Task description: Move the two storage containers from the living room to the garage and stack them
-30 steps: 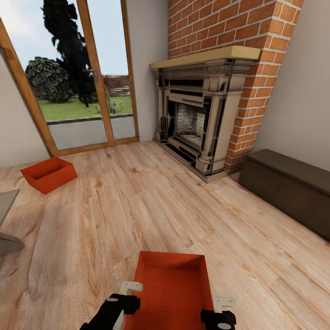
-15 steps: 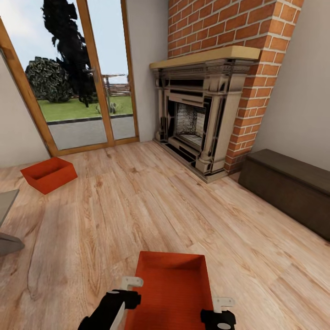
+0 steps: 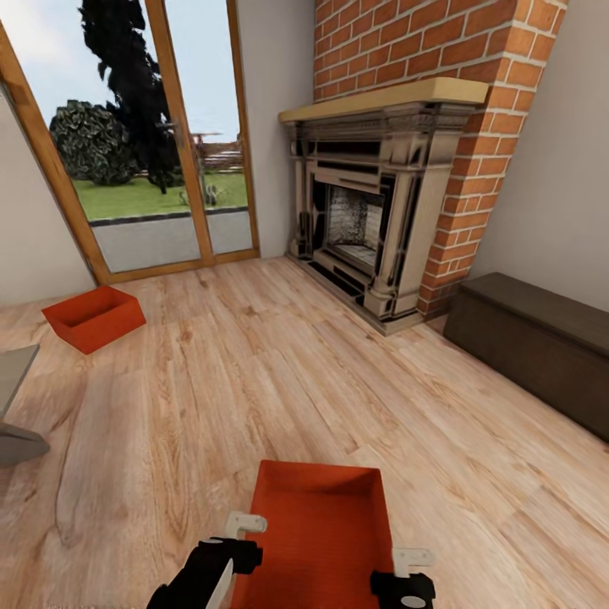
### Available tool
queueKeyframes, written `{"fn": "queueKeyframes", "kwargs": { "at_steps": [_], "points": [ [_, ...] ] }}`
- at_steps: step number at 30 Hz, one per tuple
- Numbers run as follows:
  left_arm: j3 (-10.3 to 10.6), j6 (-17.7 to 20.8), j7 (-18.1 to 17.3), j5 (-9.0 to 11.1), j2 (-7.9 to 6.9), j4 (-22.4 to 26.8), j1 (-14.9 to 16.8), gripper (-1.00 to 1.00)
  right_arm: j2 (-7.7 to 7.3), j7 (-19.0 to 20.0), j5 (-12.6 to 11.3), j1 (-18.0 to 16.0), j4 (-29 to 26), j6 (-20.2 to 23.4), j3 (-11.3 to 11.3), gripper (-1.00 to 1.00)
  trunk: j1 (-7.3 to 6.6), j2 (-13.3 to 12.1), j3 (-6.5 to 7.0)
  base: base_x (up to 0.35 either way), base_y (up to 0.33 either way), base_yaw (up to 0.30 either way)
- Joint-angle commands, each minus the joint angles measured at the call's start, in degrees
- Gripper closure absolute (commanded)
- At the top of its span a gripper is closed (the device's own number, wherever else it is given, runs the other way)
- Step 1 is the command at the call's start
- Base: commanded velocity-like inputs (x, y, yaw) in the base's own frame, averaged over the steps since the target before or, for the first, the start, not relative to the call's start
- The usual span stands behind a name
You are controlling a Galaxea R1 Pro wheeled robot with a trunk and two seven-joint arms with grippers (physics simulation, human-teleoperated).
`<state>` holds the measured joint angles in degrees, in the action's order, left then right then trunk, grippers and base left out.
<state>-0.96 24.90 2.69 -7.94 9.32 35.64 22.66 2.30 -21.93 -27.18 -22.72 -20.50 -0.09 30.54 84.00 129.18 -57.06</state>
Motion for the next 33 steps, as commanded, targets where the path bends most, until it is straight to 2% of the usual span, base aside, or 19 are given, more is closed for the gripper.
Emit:
{"fn": "queueKeyframes", "kwargs": {
  "at_steps": [1, 8, 12, 16, 26, 33],
  "points": [
    [-0.1, 0.27, -0.05, -0.55, 0.04, -0.06, 0.02, -1.0, -0.08, -0.4, -0.5, -0.04, -0.06, 0.0, 0.49, -1.0, -0.01, 0.02, -0.14, 0.0, 0.0, 0.078],
    [-0.09, 0.17, -0.05, -0.54, 0.0, -0.39, 0.02, -1.0, -0.26, -0.44, -0.29, -0.04, -1.83, 0.25, 0.49, -1.0, -0.01, 0.02, -0.76, 0.0, 0.0, 0.09],
    [-0.09, 0.05, -0.05, -0.58, 0.0, -0.89, 0.02, -1.0, -0.09, -1.79, 1.3, -0.04, -4.37, 0.93, 0.49, -1.0, -0.01, 0.02, -1.11, 0.0, 0.0, 0.113],
    [-0.13, -0.01, -0.05, -0.58, 0.05, -0.97, 0.02, -1.0, -0.22, -2.31, 1.93, -0.04, -4.87, 0.87, 0.49, -1.0, -0.01, 0.02, -1.31, 0.0, 0.0, 0.065],
    [-0.18, -0.02, -0.05, -0.57, 0.08, -0.93, 0.02, -1.0, -0.33, -2.47, 2.04, -0.04, -4.99, 0.56, 0.44, -1.0, -0.01, 0.02, -1.4, 0.0, 0.0, 0.005],
    [-0.18, -0.02, -0.05, -0.53, 0.08, -0.93, 0.02, -1.0, -0.45, -2.5, 2.04, -0.04, -4.99, 0.4, 0.4, -1.0, -0.01, 0.02, -1.97, 0.0, 0.0, 0.0]
  ]
}}
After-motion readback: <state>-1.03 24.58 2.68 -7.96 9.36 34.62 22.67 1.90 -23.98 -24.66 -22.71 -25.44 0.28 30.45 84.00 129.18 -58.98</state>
